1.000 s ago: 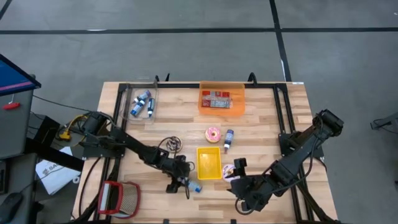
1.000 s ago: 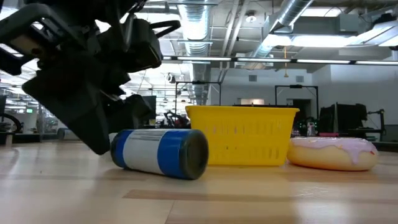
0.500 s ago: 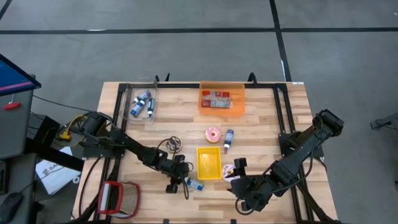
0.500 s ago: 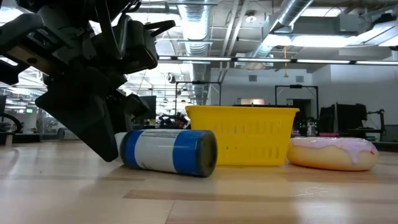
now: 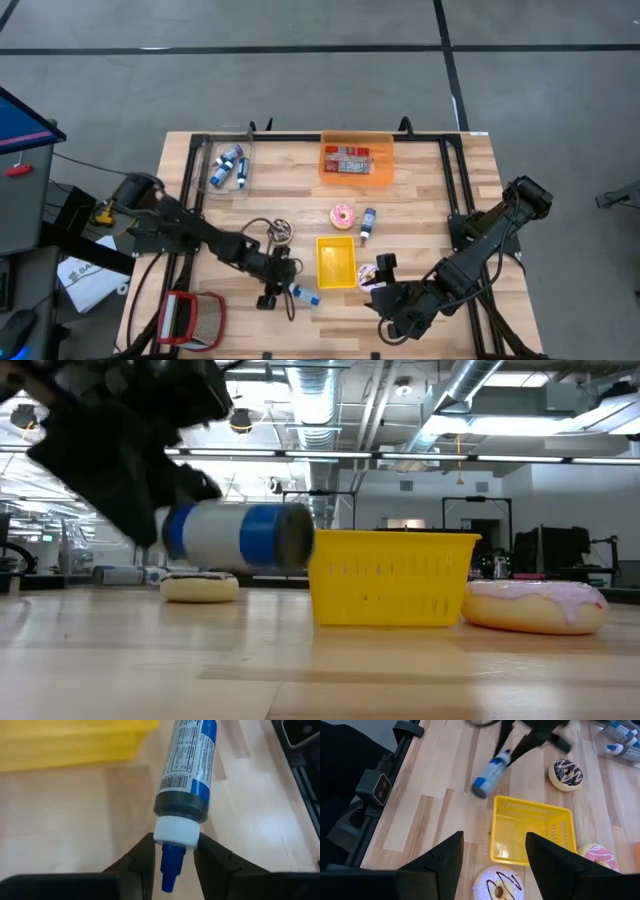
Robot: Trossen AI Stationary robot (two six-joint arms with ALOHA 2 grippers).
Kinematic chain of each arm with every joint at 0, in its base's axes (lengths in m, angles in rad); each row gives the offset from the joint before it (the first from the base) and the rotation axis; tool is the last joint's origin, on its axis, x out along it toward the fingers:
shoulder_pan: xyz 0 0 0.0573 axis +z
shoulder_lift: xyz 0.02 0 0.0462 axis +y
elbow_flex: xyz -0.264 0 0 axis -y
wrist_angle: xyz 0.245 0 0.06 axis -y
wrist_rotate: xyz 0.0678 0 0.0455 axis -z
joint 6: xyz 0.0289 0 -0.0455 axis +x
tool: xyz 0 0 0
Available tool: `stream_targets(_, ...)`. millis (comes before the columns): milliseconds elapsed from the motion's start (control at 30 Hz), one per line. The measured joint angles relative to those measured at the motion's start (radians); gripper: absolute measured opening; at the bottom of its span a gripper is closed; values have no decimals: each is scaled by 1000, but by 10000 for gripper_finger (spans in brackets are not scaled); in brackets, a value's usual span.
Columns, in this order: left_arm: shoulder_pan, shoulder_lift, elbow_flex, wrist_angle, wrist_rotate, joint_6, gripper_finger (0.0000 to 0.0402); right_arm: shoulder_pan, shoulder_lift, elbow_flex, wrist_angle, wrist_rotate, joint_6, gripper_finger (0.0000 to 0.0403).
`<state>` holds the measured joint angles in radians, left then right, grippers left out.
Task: Pick & Place Food Item
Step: Put the blue food coloring bottle into the transparent bin
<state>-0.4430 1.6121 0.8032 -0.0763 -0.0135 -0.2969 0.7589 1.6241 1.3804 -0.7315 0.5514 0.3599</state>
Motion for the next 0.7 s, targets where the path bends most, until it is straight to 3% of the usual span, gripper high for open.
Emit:
stream_targets(367, 24, -323, 31, -378, -450, -43, 102, 0, 0, 0, 3, 26, -16, 207)
stream_targets(533, 144, -350, 153, -582, -522, 29, 102, -4, 0, 0, 4, 26, -19, 207)
stream_targets(700, 368, -350, 301, -854, -537, 53, 102, 1, 0, 0, 2, 26, -19, 207)
